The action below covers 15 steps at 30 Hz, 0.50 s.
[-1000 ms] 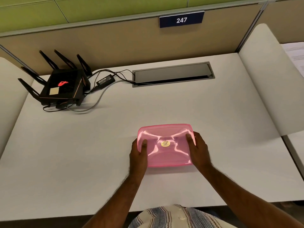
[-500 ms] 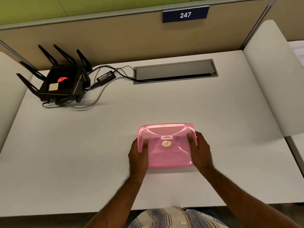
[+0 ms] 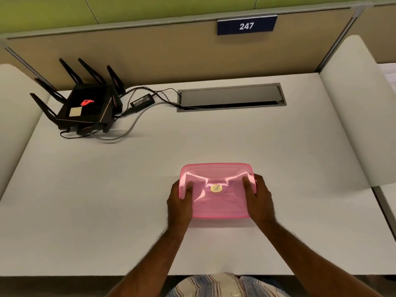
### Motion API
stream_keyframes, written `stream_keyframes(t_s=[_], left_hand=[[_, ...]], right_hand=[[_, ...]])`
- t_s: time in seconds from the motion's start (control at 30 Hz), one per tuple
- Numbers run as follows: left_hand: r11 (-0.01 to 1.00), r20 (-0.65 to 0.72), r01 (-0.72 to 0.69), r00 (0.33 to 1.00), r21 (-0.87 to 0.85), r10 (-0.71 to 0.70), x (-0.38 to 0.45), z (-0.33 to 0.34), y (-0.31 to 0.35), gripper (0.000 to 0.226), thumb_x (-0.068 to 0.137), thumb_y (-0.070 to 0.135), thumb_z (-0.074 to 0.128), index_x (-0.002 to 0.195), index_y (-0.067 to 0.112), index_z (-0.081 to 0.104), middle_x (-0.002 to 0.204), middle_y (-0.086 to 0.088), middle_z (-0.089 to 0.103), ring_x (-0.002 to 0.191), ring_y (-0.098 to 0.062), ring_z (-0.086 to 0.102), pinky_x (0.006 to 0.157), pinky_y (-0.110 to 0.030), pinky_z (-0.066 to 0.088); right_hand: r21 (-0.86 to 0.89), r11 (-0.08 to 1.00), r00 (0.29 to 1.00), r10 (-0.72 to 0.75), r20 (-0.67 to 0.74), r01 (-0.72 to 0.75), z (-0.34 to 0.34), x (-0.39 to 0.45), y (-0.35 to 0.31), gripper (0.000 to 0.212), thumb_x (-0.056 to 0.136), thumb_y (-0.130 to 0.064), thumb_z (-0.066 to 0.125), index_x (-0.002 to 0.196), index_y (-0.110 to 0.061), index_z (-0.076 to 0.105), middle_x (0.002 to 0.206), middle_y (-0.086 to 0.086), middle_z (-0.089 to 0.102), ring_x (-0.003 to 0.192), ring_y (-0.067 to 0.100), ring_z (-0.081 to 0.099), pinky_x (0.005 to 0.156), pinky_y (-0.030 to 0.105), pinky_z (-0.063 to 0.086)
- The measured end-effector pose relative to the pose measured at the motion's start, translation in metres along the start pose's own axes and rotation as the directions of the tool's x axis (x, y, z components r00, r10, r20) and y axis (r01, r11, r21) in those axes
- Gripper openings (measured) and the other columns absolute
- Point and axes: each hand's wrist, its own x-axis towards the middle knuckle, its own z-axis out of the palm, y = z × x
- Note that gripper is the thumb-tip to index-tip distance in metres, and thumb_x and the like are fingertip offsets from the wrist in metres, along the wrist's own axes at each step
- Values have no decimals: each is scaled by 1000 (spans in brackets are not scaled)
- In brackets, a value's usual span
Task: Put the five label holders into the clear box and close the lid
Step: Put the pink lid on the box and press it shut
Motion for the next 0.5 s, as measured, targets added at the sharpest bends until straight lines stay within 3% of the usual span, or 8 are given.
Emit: stream_keyframes(t_s=[0.1,0.2,0.33,0.4,0.5], left_hand=[[1000,24,3,1000,-9,-3,0,-1,3,42,87,69,55,118,42,59,101,29,66,96,12,61,73,-11,45],[1000,59,21,998,-13,-20,0,-3,7,31,92,62,58,117,43,57,103,28,65,99,5,62,69,-2,43],[999,113,46,993,-25,-43,3,-8,10,37,89,59,63,122,43,53,107,27,63,106,-6,64,70,-6,44],[1000,144,28,989,-8,-26,3,-8,12,57,78,67,71,126,47,47,115,31,60,110,-2,61,82,-14,48],[997,208,-3,978,74,-12,1,-6,15,114,51,79,82,145,40,32,141,22,46,125,-1,48,102,-26,43]], right_hand=[[-23,1000,999,16,32,-15,-1,1,0,52,90,-75,34,122,-36,48,97,-8,69,82,20,67,73,35,53],[13,999,994,51,93,-52,-2,4,1,48,94,-71,37,124,-35,46,112,-4,68,96,24,67,83,40,55],[97,989,980,95,175,-113,-7,6,-5,61,83,-79,42,126,-36,45,110,-11,65,103,22,65,83,36,52],[130,980,969,118,215,-148,-10,6,-9,69,78,-76,54,132,-33,43,111,-13,63,104,20,65,80,32,49],[121,979,957,128,261,-164,-12,7,-14,88,68,-74,72,137,-32,38,120,-11,60,104,16,63,84,31,50]])
